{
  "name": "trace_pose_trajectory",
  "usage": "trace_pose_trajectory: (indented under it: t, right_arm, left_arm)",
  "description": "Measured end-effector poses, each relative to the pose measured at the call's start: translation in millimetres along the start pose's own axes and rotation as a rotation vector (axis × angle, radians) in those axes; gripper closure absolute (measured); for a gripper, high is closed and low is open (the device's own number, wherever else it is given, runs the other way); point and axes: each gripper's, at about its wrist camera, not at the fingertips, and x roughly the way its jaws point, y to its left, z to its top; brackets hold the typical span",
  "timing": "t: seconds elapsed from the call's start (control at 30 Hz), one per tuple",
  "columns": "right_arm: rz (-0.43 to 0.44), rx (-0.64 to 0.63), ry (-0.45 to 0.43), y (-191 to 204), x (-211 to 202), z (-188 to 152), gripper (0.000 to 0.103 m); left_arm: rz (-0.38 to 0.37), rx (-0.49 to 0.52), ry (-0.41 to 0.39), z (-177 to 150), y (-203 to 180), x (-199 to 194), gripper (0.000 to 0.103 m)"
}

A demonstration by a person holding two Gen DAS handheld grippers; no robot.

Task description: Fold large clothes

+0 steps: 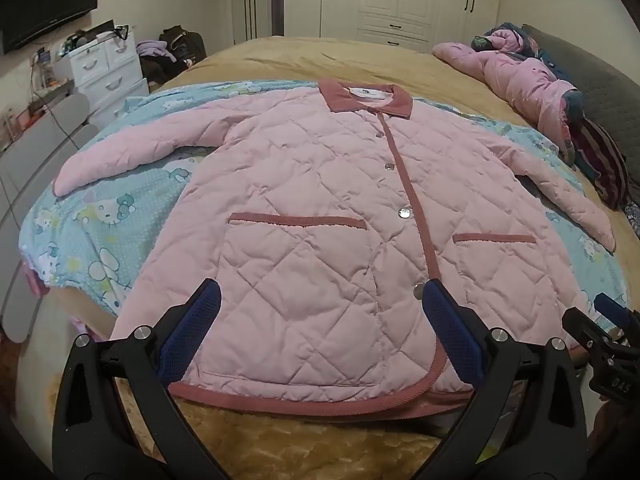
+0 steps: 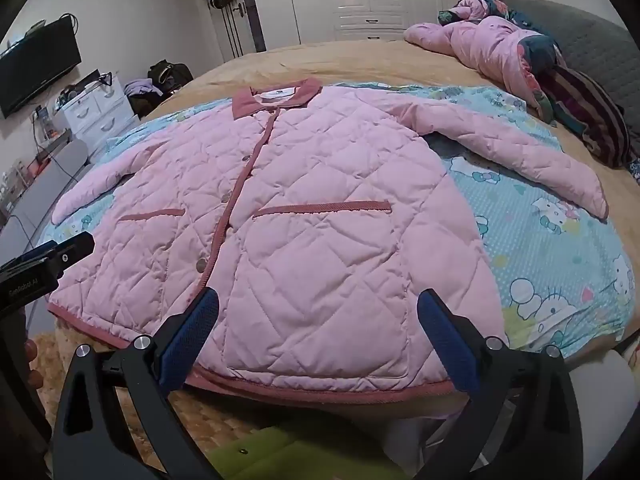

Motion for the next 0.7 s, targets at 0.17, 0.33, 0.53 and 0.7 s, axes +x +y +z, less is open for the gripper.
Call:
trace_pose_trajectory:
  t: [0.17, 0.33, 0.53, 0.7]
  right_arm:
    - [0.0, 0.001, -0.002, -3, 1, 0, 0.004]
    - [-0.012, -0.015, -0.006, -2, -2, 2, 0.004]
    - [-0.03, -0.032, -0.026, 7, -4, 1, 0.004]
    - [-0.036, -0.039, -0.027, 9, -5, 2, 0.004]
  left_arm:
    - [-0.001, 0.002, 0.0, 0, 1, -2, 0.008]
    - [0.006, 0.005, 0.003, 0, 0, 0, 0.008]
    - [0.005, 0.005, 0.006, -3, 4, 3, 0.008]
    - [0.006, 0.005, 0.008, -3, 1, 1, 0.008]
